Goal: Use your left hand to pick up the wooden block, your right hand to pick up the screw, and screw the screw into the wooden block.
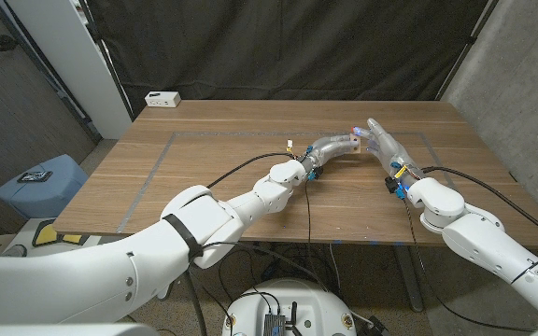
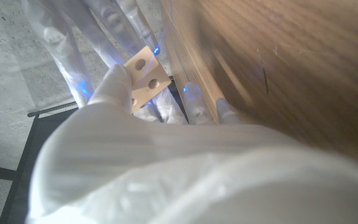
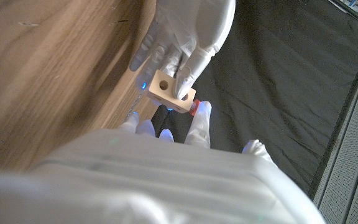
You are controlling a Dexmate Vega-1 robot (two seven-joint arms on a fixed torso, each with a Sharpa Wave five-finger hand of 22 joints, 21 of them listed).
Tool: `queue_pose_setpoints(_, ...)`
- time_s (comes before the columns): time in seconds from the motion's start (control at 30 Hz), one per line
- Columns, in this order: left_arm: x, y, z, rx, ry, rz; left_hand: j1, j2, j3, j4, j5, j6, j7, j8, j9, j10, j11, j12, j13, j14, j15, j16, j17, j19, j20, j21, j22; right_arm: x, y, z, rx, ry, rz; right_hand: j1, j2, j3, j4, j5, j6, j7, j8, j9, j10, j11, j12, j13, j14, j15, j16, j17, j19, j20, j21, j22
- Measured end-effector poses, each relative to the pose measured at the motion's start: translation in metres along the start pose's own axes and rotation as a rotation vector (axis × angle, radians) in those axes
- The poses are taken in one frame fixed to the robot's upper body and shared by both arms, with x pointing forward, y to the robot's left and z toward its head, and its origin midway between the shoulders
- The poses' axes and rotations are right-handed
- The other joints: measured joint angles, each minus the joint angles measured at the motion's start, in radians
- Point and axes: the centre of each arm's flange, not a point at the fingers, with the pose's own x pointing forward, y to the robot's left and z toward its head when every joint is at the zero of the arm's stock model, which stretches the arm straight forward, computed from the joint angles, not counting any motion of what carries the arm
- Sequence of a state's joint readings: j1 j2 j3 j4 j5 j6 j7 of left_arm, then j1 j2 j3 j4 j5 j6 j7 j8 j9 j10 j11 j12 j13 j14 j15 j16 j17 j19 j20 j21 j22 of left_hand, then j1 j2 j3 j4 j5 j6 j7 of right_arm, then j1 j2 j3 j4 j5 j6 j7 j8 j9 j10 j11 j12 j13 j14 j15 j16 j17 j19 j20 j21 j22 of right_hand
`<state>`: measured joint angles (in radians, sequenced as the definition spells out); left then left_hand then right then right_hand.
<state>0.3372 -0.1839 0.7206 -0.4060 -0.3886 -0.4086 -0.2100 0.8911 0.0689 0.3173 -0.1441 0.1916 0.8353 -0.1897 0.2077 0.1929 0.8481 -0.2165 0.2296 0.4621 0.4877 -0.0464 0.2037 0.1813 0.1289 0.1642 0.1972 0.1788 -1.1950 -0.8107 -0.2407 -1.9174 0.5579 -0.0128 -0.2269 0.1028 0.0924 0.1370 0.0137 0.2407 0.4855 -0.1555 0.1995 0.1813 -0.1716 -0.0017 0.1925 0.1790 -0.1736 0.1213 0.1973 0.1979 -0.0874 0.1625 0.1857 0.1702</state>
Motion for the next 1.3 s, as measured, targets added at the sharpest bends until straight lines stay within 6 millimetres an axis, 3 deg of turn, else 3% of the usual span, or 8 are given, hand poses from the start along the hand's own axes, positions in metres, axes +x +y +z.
queue_pose_setpoints(0.63, 0.002, 0.001, 0.001, 0.006, 0.013, -0.001, 0.001, 0.001, 0.013, -0.013, 0.005, 0.000, 0.000, 0.000, 0.000, 0.000, 0.000, -0.006, -0.006, 0.000, 0.000, 0.000, 0.000, 0.000, 0.000, 0.000, 0.000, -0.005, -0.003, 0.002, 0.003, 0.000, -0.030, 0.000, 0.000, 0.000, 0.000, 0.000, -0.011, -0.004, -0.008, 0.000, 0.000, 0.000, 0.000, 0.000, 0.000, 0.000, 0.008, 0.000, 0.004, 0.004, 0.000, 0.000)
queue_pose_setpoints(1.3, 0.001, 0.004, 0.005, 0.057, -0.007, 0.003, 0.010, 0.010, 0.018, -0.018, 0.005, -0.008, 0.008, -0.005, 0.000, -0.017, -0.002, -0.018, -0.005, -0.008, 0.000, 0.000, 0.003, 0.000, 0.000, 0.000, 0.000, -0.009, -0.017, 0.003, 0.006, 0.002, -0.092, 0.000, 0.000, 0.000, 0.000, 0.000, -0.029, 0.014, -0.011, 0.000, -0.006, 0.006, 0.000, 0.000, 0.000, 0.000, 0.008, 0.000, 0.020, -0.002, 0.000, -0.003)
